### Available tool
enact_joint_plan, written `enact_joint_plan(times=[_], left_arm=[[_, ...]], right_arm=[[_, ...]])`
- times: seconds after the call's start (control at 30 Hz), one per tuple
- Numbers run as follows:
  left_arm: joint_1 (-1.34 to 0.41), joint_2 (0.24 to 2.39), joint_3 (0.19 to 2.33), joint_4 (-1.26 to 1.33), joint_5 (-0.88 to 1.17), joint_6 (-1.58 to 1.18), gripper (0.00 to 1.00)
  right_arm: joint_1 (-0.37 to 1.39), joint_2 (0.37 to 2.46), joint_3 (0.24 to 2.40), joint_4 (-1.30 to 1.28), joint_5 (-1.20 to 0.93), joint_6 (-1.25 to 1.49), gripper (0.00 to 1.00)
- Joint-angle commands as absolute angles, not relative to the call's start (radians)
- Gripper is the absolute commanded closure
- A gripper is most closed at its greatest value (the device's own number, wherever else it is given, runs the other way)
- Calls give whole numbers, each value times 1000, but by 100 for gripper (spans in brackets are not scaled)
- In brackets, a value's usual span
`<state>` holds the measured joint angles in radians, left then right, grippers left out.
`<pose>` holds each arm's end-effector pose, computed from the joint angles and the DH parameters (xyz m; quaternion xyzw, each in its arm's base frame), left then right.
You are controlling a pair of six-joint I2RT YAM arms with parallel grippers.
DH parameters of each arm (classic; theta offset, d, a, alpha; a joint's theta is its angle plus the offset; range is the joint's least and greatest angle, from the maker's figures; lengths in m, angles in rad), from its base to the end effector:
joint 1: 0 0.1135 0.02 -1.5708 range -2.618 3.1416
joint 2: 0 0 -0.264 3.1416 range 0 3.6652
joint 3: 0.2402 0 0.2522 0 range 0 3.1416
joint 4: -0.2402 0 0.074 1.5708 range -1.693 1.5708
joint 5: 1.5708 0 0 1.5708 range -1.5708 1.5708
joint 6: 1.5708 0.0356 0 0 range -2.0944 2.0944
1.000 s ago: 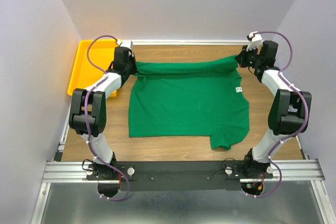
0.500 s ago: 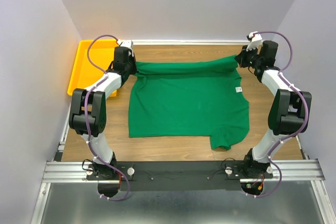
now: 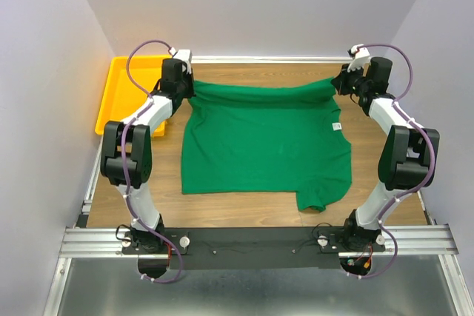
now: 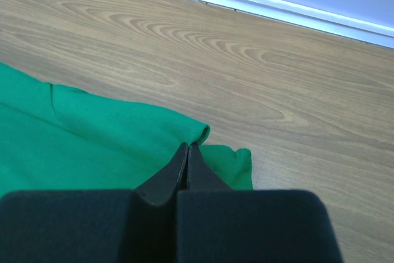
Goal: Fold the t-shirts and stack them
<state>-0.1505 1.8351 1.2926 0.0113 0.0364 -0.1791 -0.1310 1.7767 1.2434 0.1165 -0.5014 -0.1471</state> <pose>0.4192 -0.0649 0.2377 -0.0034 0.8678 -0.0971 0.4873 0.4103 -0.0368 0.2565 -0.1419 0.8108 0.1327 0.5522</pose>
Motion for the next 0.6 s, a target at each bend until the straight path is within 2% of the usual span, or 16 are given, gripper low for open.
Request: enact_joint_plan(times=[0.0,0.27,0.57], left_arm=[[-141,1925,1414,-35,52,-118,100],[-141,2082,1616,-129,20,-86,98],[-141,2154,1709,-183,8,-57,98]], right_arm=[[-140,1816,1304,104,-512,-146,99],[-140,1907,1400,104,-531,-123,99],[-140,1931,1427,104,-531,-126,100]])
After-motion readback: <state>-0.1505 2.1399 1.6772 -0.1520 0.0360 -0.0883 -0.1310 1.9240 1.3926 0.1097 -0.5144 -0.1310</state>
